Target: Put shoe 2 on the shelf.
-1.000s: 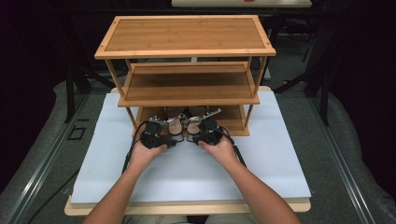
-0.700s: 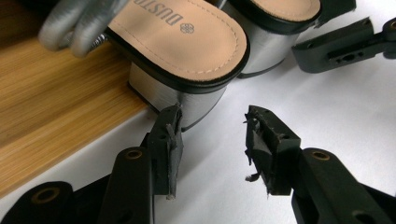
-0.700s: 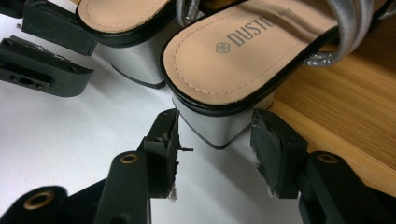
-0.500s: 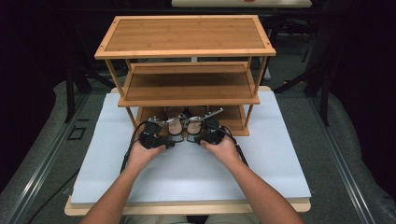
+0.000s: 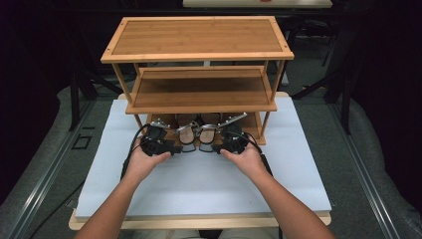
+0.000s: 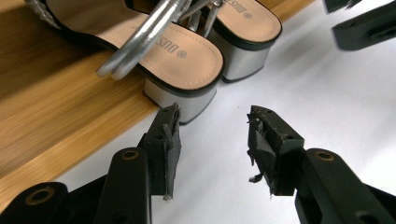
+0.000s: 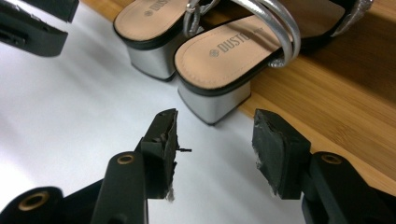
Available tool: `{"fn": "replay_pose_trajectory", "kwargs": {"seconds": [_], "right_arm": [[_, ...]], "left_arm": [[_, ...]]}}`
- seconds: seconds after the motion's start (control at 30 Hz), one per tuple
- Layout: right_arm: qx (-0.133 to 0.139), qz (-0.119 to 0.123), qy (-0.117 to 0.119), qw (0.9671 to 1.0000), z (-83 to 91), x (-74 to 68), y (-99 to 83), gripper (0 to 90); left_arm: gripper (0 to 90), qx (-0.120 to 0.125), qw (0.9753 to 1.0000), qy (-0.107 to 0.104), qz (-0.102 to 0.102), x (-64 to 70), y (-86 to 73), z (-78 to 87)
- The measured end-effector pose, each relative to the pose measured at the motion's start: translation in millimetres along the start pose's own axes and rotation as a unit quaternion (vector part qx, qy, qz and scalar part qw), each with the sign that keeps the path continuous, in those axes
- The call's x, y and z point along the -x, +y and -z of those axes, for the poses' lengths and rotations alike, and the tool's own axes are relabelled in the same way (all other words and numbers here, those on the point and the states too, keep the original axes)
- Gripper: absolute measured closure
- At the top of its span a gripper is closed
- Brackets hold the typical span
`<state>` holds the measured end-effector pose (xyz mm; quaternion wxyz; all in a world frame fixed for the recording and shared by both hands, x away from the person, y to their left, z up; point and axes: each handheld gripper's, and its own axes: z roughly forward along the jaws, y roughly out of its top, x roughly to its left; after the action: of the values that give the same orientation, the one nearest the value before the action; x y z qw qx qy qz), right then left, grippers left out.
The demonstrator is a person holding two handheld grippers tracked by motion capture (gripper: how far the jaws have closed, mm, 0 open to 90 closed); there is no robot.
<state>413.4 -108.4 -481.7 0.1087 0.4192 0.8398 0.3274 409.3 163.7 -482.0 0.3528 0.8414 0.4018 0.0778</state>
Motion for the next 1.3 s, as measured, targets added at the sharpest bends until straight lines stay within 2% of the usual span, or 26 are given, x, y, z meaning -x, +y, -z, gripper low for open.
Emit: {"fn": "replay_pose_trajectory", "kwargs": {"seconds": [0.13, 0.27, 0.43, 0.6, 0.67, 0.77, 0.8, 0.9, 1.0, 1.07, 1.1, 1.13, 1.17, 1.2, 1.3], "right_arm": [[-0.002, 0.015, -0.005, 0.9999, 18.5, -0.4, -9.9, 48.7], [0.001, 0.012, -0.008, 0.9999, 38.1, 3.7, -24.8, 48.5], [0.007, 0.011, -0.034, 0.9993, 64.0, 12.1, -45.2, 48.2], [0.02, -0.019, -0.029, 0.9992, 83.4, 21.6, -70.1, 47.7], [0.026, -0.03, -0.026, 0.9989, 85.3, 23.8, -81.0, 47.6], [0.038, -0.052, -0.029, 0.9975, 86.5, 25.8, -100.8, 47.6], [0.04, -0.059, -0.038, 0.9968, 86.7, 25.7, -108.8, 47.6], [0.044, -0.072, -0.041, 0.9956, 86.5, 26.9, -124.4, 47.6], [0.043, -0.083, -0.057, 0.994, 83.4, 27.9, -137.6, 47.6], [0.048, -0.096, -0.049, 0.993, 80.2, 29.3, -145.0, 47.6], [0.05, -0.1, -0.045, 0.9927, 77.8, 30.7, -149.8, 47.6], [0.051, -0.101, -0.064, 0.9915, 75.3, 30.5, -153.1, 47.6], [0.051, -0.103, -0.068, 0.991, 73.6, 30.9, -155.6, 47.6], [0.055, -0.102, -0.047, 0.9921, 70.8, 33.1, -159.9, 47.6], [0.053, -0.102, -0.072, 0.9908, 63.1, 33.5, -167.8, 47.6]], "left_arm": [[52.1, 0.004, 1.0, 0.002, -0.002, 1.6, -6.0, 15.3], [50.7, 0.009, 0.9999, 0.012, -0.001, -1.9, -16.5, 32.2], [48.9, 0.016, 0.9996, 0.024, 0.007, -3.5, -32.2, 47.2], [47.3, 0.019, 0.9991, 0.03, 0.024, -7.1, -51.9, 56.1], [46.8, 0.02, 0.9986, 0.038, 0.031, -7.2, -61.4, 54.5], [46.3, 0.014, 0.9986, 0.043, 0.028, -7.9, -75.7, 50.8], [46.3, 0.015, 0.9985, 0.046, 0.027, -8.5, -79.2, 49.7], [46.3, 0.016, 0.9983, 0.048, 0.027, -9.3, -93.1, 43.7], [45.7, 0.018, 0.9985, 0.047, 0.022, -9.6, -102.4, 37.8], [45.3, 0.018, 0.9987, 0.045, 0.017, -11.2, -108.8, 32.6], [45.2, 0.016, 0.9988, 0.043, 0.014, -12.4, -111.3, 30.0], [45.1, 0.014, 0.9988, 0.044, 0.014, -13.3, -112.9, 27.9], [45.1, 0.009, 0.9989, 0.043, 0.015, -14.8, -115.5, 24.7], [44.9, 0.005, 0.9991, 0.041, 0.011, -16.2, -117.3, 22.5], [44.5, 0.007, 0.9986, 0.052, 0.002, -19.0, -124.1, 15.7]]}}
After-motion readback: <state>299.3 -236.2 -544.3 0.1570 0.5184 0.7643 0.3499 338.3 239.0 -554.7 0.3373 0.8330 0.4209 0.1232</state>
